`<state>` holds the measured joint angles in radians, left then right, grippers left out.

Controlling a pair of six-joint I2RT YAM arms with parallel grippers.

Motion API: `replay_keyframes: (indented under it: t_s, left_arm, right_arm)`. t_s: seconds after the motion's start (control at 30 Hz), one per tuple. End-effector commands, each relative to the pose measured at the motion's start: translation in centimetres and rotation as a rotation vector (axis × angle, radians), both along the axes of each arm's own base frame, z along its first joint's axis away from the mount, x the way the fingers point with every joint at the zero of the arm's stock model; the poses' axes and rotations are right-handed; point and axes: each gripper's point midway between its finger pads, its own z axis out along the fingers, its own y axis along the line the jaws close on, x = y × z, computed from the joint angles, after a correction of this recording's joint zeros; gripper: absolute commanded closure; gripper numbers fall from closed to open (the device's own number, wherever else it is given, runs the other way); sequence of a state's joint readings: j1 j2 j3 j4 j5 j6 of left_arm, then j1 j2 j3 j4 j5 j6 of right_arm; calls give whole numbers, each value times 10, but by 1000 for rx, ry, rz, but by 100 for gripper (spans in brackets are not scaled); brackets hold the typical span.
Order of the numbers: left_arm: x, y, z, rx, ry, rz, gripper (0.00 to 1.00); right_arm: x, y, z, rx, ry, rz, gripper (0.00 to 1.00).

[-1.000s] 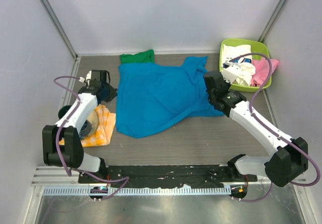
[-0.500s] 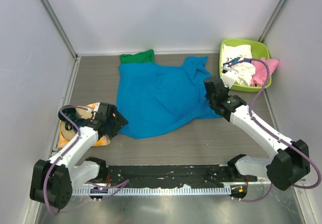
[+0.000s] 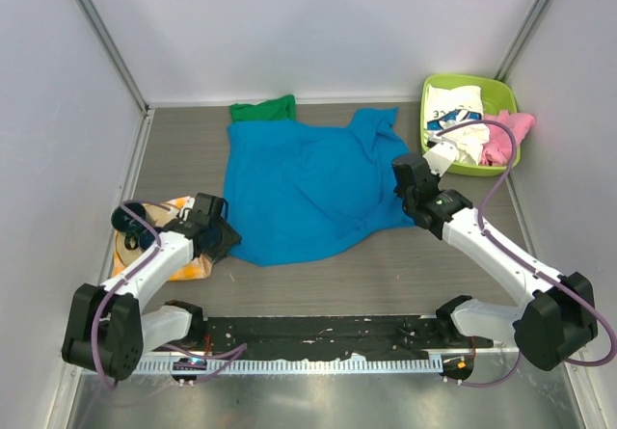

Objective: Fold and stack the t-shirts
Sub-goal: Fold the tshirt

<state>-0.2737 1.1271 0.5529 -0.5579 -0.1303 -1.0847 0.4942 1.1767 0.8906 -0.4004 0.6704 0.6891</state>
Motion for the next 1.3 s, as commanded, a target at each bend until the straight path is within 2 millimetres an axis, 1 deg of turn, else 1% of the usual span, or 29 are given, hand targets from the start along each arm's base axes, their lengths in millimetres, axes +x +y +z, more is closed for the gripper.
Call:
replay_keyframes:
  t_s: [0.0, 0.03, 0.17, 0.33, 0.47, 0.63, 0.67, 0.73, 0.83, 0.97, 1.03, 1.27]
  left_arm:
    - [30, -7, 25, -2, -76, -10, 45]
    - [32, -8, 25, -2, -69, -11, 45]
    - [42, -12, 37, -13, -83, -16, 45]
    - [46, -13, 43, -6, -80, -23, 45]
    - [40, -14, 38, -3, -44, -35, 46]
    - [26, -11, 27, 30, 33, -52, 48]
    - [25, -11, 27, 37, 42, -59, 50]
    - [23, -9, 25, 53, 67, -65, 50]
    - [19, -7, 23, 77, 108, -82, 50]
    - [18, -7, 24, 107, 139, -97, 51]
    - [20, -7, 24, 120, 148, -98, 51]
    - [20, -11, 13, 159, 210, -117, 53]
  right_arm:
    - [5, -1, 17, 26, -72, -18, 99]
    - [5, -1, 16, 27, -72, -19, 99]
    - [5, 0, 12, 35, -67, -14, 99]
    - [6, 1, 12, 39, -71, -14, 99]
    - [5, 2, 11, 40, -69, -10, 99]
    - [4, 2, 8, 56, -66, -11, 99]
    - [3, 4, 6, 61, -65, -8, 99]
    - [3, 4, 7, 72, -73, -10, 99]
    - [1, 5, 2, 88, -72, -10, 99]
    - [-2, 6, -5, 102, -65, -3, 99]
    - [-2, 8, -4, 116, -73, 3, 99]
    - [-6, 9, -11, 133, -72, 13, 99]
